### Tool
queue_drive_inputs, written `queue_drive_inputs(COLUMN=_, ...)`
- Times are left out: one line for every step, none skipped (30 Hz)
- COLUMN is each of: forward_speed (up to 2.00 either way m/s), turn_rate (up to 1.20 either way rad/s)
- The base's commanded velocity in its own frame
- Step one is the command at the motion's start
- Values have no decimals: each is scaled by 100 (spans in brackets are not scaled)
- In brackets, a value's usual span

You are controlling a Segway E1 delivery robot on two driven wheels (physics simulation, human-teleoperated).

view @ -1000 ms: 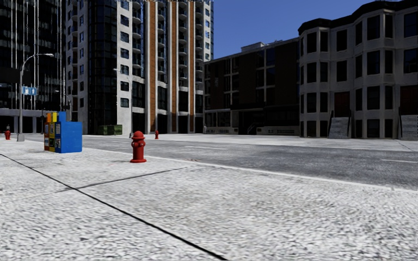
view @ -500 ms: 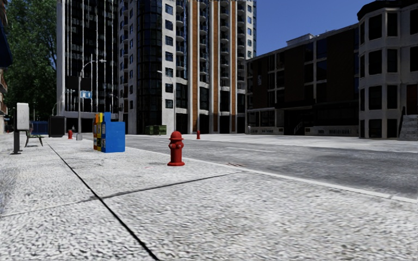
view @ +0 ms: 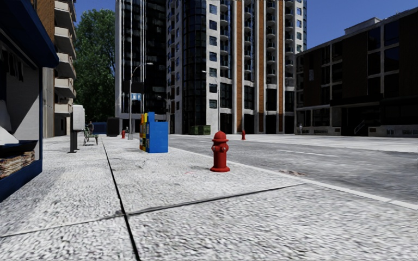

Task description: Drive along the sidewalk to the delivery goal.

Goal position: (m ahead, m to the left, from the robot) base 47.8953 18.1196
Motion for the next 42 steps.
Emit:
queue_drive_inputs(forward_speed=150, turn_rate=54)
queue_drive_inputs(forward_speed=153, turn_rate=54)
queue_drive_inputs(forward_speed=155, turn_rate=54)
queue_drive_inputs(forward_speed=155, turn_rate=54)
queue_drive_inputs(forward_speed=155, turn_rate=54)
queue_drive_inputs(forward_speed=155, turn_rate=54)
queue_drive_inputs(forward_speed=155, turn_rate=54)
queue_drive_inputs(forward_speed=155, turn_rate=54)
queue_drive_inputs(forward_speed=155, turn_rate=54)
queue_drive_inputs(forward_speed=155, turn_rate=54)
queue_drive_inputs(forward_speed=155, turn_rate=54)
queue_drive_inputs(forward_speed=155, turn_rate=54)
queue_drive_inputs(forward_speed=155, turn_rate=54)
queue_drive_inputs(forward_speed=155, turn_rate=54)
queue_drive_inputs(forward_speed=155, turn_rate=53)
queue_drive_inputs(forward_speed=155, turn_rate=49)
queue_drive_inputs(forward_speed=155, turn_rate=49)
queue_drive_inputs(forward_speed=155, turn_rate=41)
queue_drive_inputs(forward_speed=155, turn_rate=35)
queue_drive_inputs(forward_speed=155, turn_rate=29)
queue_drive_inputs(forward_speed=155, turn_rate=27)
queue_drive_inputs(forward_speed=155, turn_rate=27)
queue_drive_inputs(forward_speed=155, turn_rate=27)
queue_drive_inputs(forward_speed=155, turn_rate=27)
queue_drive_inputs(forward_speed=155, turn_rate=29)
queue_drive_inputs(forward_speed=155, turn_rate=29)
queue_drive_inputs(forward_speed=155, turn_rate=34)
queue_drive_inputs(forward_speed=155, turn_rate=35)
queue_drive_inputs(forward_speed=155, turn_rate=35)
queue_drive_inputs(forward_speed=155, turn_rate=35)
queue_drive_inputs(forward_speed=155, turn_rate=35)
queue_drive_inputs(forward_speed=155, turn_rate=35)
queue_drive_inputs(forward_speed=155, turn_rate=35)
queue_drive_inputs(forward_speed=155, turn_rate=35)
queue_drive_inputs(forward_speed=155, turn_rate=35)
queue_drive_inputs(forward_speed=155, turn_rate=35)
queue_drive_inputs(forward_speed=155, turn_rate=38)
queue_drive_inputs(forward_speed=155, turn_rate=40)
queue_drive_inputs(forward_speed=155, turn_rate=42)
queue_drive_inputs(forward_speed=155, turn_rate=44)
queue_drive_inputs(forward_speed=155, turn_rate=44)
queue_drive_inputs(forward_speed=155, turn_rate=44)
